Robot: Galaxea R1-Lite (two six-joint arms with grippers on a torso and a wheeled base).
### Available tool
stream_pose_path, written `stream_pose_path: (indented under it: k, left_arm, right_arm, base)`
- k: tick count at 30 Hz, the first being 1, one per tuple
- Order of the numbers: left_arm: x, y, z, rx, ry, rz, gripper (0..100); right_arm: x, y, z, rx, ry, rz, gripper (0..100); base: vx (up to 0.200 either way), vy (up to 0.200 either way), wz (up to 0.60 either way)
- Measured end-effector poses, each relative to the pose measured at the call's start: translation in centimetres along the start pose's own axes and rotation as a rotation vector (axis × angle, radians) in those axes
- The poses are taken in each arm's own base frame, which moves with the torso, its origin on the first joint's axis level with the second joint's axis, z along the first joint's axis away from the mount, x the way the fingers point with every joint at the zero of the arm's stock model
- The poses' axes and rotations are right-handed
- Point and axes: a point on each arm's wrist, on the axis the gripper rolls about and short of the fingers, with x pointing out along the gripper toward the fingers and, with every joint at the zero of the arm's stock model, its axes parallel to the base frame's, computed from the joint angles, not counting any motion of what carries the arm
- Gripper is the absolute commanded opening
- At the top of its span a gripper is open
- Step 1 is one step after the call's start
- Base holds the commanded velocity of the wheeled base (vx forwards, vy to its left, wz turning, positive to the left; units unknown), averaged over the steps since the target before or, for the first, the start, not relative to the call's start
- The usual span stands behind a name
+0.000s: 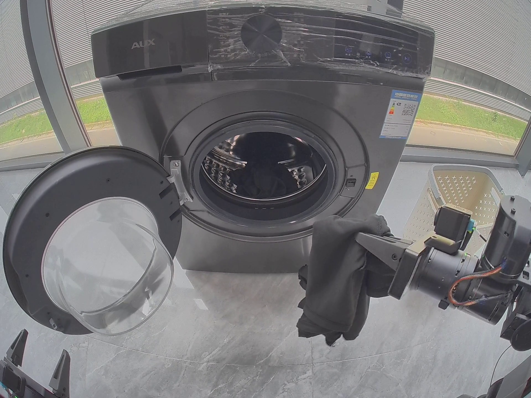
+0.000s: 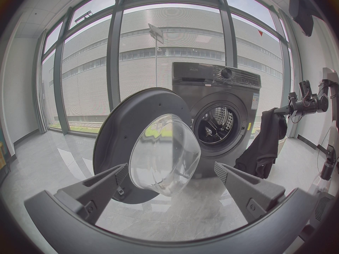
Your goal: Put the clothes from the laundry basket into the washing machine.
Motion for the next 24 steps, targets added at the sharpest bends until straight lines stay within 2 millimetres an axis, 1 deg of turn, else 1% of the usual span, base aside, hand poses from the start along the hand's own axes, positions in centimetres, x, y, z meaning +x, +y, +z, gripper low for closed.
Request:
stream_pose_path:
  k: [5, 11, 13, 18, 21, 24]
  left_arm:
    - [0.0, 0.0, 0.0, 0.010, 0.000, -0.004, 100]
    - [0.0, 0.0, 0.3, 0.026, -0.021, -0.011, 100]
    - [-0.2, -0.1, 1.0, 0.025, -0.050, -0.019, 100]
    - [-0.6, -0.2, 4.5, 0.028, -0.117, -0.123, 100]
    - [0.3, -0.5, 5.7, 0.034, -0.071, -0.224, 100]
    - [1.7, -0.7, 6.2, 0.041, 0.007, -0.322, 100]
  right_arm:
    - [0.9, 0.5, -0.5, -0.007, 0.004, -0.031, 0]
    - [1.8, 0.8, -0.4, -0.009, -0.001, -0.031, 0]
    - [1.9, 0.8, -0.4, -0.009, -0.001, -0.030, 0]
    - [2.4, 1.1, 0.0, 0.002, -0.015, -0.017, 0]
    - [2.8, 1.6, 0.4, 0.026, -0.031, 0.002, 0]
    - [3.3, 2.3, 0.8, 0.048, -0.048, 0.029, 0]
  base:
    - [0.000, 0.000, 0.00]
    - [0.000, 0.000, 0.00]
    - [0.000, 0.000, 0.00]
    - [0.000, 0.000, 0.00]
    - [0.000, 0.000, 0.00]
    - [0.000, 0.000, 0.00]
